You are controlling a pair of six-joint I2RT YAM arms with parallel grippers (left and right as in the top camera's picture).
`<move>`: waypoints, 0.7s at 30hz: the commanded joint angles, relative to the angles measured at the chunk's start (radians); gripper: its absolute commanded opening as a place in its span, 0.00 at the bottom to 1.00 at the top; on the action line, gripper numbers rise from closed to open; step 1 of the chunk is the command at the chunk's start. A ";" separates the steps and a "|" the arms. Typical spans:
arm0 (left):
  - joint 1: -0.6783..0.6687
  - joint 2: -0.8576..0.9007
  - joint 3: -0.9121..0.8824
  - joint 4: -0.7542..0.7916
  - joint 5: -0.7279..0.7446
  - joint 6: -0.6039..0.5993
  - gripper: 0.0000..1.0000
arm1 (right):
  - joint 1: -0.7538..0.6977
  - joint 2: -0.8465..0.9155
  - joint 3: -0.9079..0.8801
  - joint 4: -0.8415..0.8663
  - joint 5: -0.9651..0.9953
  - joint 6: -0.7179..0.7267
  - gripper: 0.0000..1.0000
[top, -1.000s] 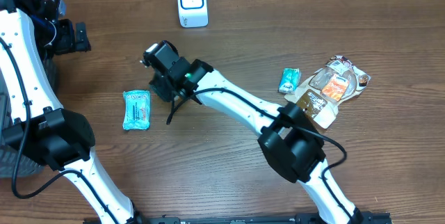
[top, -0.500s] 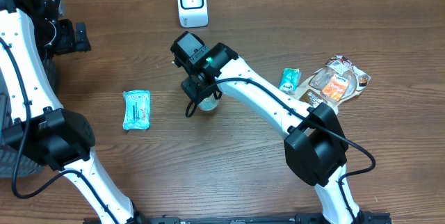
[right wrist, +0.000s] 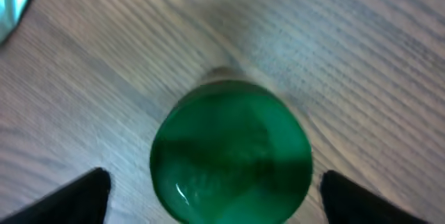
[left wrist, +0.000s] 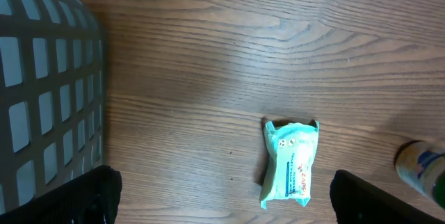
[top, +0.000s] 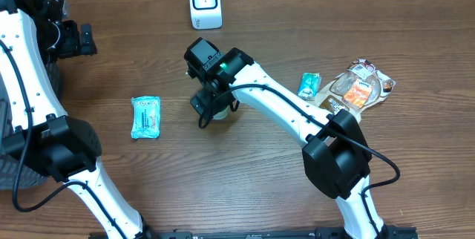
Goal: Scan the item barcode
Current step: 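Lower the right gripper around the jar lid and grasp it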
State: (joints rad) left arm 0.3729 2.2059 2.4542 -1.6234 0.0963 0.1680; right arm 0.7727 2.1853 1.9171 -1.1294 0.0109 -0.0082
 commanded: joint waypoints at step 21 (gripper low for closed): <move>-0.007 -0.016 0.019 0.002 0.004 0.008 0.99 | -0.001 -0.032 0.006 0.031 -0.013 -0.102 0.99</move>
State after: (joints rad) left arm 0.3729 2.2059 2.4542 -1.6234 0.0963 0.1680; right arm 0.7731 2.1853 1.9171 -1.0996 0.0036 -0.0212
